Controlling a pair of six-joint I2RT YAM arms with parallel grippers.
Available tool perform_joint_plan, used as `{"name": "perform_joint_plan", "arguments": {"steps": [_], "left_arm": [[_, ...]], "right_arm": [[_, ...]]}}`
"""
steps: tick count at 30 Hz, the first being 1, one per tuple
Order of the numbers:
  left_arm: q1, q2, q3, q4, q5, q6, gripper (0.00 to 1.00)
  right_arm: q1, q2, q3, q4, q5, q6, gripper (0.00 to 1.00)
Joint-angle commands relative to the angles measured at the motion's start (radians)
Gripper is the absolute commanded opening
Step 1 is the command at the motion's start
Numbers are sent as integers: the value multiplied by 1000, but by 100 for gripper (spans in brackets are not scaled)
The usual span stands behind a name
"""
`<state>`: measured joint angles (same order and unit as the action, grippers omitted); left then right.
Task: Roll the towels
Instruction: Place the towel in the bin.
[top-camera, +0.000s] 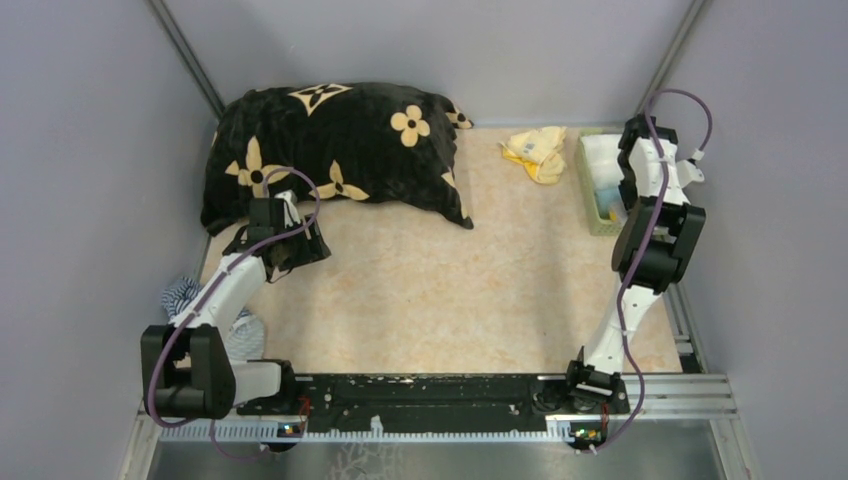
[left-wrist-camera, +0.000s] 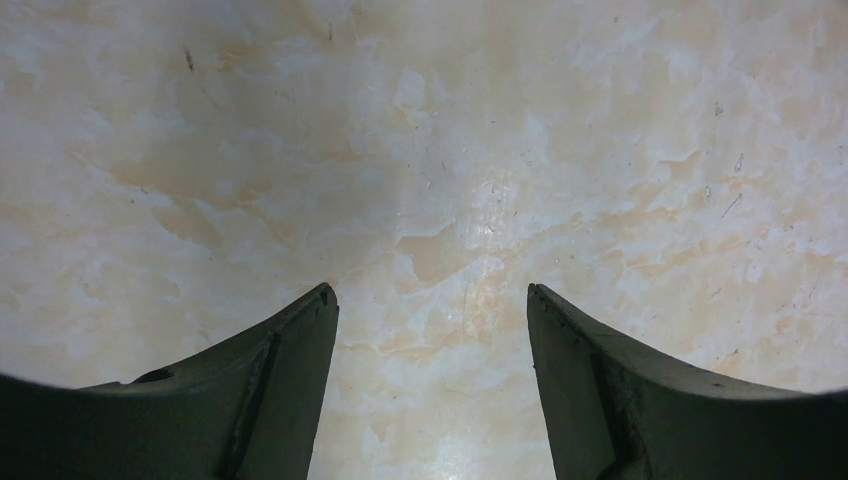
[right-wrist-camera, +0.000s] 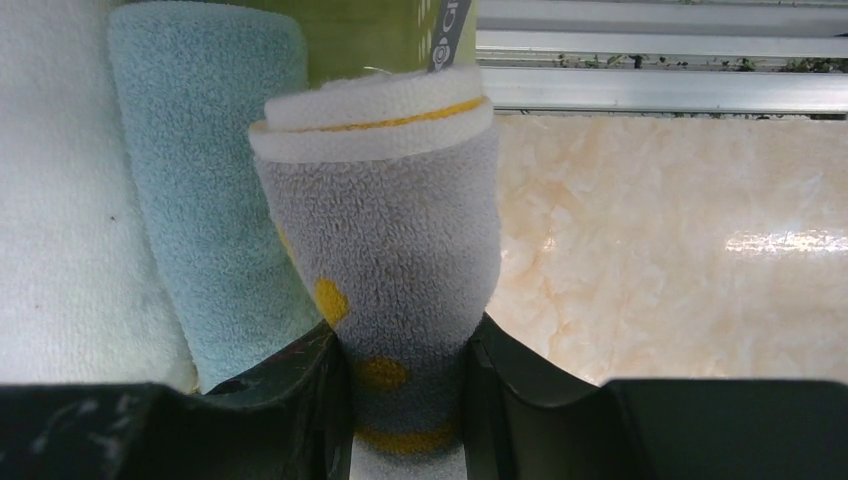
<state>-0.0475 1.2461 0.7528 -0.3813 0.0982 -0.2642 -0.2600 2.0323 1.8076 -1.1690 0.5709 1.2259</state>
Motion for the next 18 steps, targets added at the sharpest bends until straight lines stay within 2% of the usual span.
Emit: {"name": "perform_joint_plan", "arguments": {"steps": [1,18], "left_arm": [[6,13,-7,13,17,4,75],[5,25,-5,12,12,4,75]], "right_arm": [[-5,58,58,2,11,47,0],[-3,187,88,77,-95,72,0]]}}
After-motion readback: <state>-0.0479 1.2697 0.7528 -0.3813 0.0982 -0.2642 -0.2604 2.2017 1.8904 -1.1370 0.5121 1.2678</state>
